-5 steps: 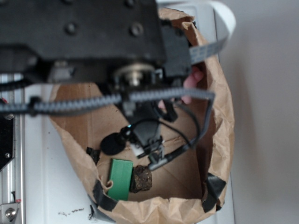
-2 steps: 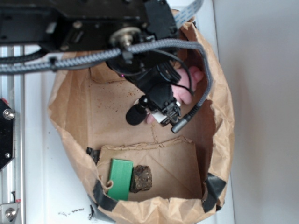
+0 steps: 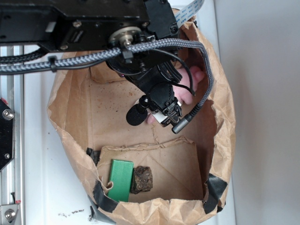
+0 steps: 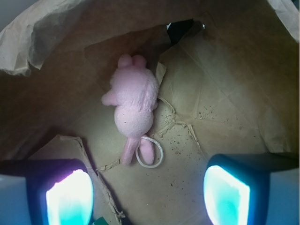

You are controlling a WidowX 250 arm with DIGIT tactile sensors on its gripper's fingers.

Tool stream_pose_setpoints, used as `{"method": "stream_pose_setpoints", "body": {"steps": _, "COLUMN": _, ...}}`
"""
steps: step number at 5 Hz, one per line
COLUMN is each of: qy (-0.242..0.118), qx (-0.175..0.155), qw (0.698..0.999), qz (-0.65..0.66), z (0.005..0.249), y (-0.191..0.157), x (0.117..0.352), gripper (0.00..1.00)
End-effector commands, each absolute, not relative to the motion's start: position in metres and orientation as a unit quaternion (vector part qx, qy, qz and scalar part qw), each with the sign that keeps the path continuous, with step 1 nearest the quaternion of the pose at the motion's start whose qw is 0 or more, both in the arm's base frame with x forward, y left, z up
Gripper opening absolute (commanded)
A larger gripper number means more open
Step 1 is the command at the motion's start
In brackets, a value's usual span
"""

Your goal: Grab the pink bunny.

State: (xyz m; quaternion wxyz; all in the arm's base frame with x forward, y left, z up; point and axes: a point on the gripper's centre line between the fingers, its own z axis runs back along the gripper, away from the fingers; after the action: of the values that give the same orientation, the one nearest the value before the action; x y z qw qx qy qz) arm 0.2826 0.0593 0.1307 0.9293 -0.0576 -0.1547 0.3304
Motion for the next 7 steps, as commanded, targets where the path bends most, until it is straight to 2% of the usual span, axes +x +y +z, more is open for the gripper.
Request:
{"method": "stream_pose_setpoints", "body": {"steps": 1, "qy": -0.221, "qx": -0.031, "qw": 0.901, "qz": 0.371, "z": 0.095, "y": 0.077, "x": 0.302, "gripper": 1.0}}
{"method": "stream_pose_setpoints", "body": {"steps": 2, "qy": -0.234, "qx": -0.005, "qw": 0.897, "qz": 0.375, "z": 0.076, "y": 0.08, "x": 0.327, "gripper": 1.0}}
{"method": "stream_pose_setpoints", "body": {"steps": 3, "qy": -0.229, "qx": 0.01, "qw": 0.902, "qz": 0.367, "z": 0.06, "y": 0.085, "x": 0.357, "gripper": 1.0}}
{"method": "stream_pose_setpoints", "body": {"steps": 4, "qy": -0.22, "qx": 0.011, "qw": 0.907, "qz": 0.359, "z": 0.053, "y": 0.084, "x": 0.369, "gripper": 1.0}}
{"method": "stream_pose_setpoints", "body": {"steps": 5, "qy": -0.195, "qx": 0.003, "qw": 0.92, "qz": 0.339, "z": 0.051, "y": 0.08, "x": 0.374, "gripper": 1.0}}
{"method": "stream_pose_setpoints", "body": {"steps": 6, "qy": -0.183, "qx": -0.011, "qw": 0.93, "qz": 0.319, "z": 0.063, "y": 0.075, "x": 0.363, "gripper": 1.0}}
{"method": "stream_pose_setpoints", "body": {"steps": 7, "qy": -0.177, "qx": -0.005, "qw": 0.938, "qz": 0.297, "z": 0.067, "y": 0.075, "x": 0.354, "gripper": 1.0}}
